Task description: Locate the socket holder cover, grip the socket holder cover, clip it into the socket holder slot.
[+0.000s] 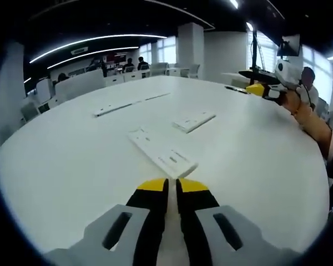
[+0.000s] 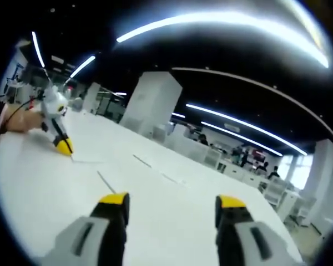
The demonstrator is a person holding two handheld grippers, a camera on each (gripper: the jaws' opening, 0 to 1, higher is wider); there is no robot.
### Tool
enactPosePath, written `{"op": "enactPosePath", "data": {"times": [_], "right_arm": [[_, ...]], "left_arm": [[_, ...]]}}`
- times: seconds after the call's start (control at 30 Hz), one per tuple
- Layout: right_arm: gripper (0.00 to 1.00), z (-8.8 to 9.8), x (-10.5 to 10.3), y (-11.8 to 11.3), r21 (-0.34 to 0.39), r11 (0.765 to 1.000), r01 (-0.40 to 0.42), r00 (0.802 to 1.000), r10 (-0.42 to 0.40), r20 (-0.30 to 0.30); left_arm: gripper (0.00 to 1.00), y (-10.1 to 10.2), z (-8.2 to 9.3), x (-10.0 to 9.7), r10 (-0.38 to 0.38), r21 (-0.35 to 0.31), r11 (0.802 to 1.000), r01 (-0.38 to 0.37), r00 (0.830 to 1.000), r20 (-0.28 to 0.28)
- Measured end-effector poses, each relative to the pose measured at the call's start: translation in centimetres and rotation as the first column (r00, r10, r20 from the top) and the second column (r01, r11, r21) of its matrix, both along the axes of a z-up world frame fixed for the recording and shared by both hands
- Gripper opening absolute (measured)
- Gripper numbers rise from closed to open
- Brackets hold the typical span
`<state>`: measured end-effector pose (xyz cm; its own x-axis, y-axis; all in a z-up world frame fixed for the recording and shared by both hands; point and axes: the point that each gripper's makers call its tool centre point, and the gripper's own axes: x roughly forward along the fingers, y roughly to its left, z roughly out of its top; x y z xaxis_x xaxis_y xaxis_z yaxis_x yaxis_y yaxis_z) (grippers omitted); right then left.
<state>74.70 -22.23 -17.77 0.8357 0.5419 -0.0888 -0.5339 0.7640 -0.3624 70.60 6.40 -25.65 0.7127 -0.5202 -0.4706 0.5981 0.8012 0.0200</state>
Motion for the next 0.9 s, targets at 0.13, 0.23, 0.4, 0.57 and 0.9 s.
{"op": "enactPosePath", "data": {"times": [0.13, 0.23, 0.4, 0.57, 0.9], "right_arm": [[0.64, 0.0, 0.1, 0.0, -0.007, 1.0, 0.0, 1.0, 0.0, 0.0], [0.63, -0.1, 0.0, 0.0, -0.011, 1.0, 0.0, 1.0, 0.0, 0.0], [0.63, -0.1, 0.1, 0.0, -0.015, 1.0, 0.001, 1.0, -0.001, 0.002], [0.63, 0.0, 0.1, 0.0, -0.019, 1.0, -0.001, 1.0, 0.001, 0.002], [0.63, 0.0, 0.1, -0.1, -0.019, 1.0, 0.0, 1.0, 0.0, 0.002]], "left_arm": [[0.08, -0.1, 0.0, 0.2, -0.002, -0.005, 1.0, 0.002, 1.0, 0.006], [0.08, -0.1, 0.1, 0.5, 0.001, -0.004, 1.0, -0.001, 1.0, 0.01], [0.08, -0.1, 0.1, 0.6, 0.004, -0.003, 1.0, -0.004, 1.0, 0.016], [0.08, 0.2, 0.2, 1.0, 0.009, 0.004, 1.0, -0.009, 1.0, 0.021], [0.09, 0.3, 0.2, 1.5, 0.011, 0.011, 1.0, -0.011, 0.999, 0.034]]}}
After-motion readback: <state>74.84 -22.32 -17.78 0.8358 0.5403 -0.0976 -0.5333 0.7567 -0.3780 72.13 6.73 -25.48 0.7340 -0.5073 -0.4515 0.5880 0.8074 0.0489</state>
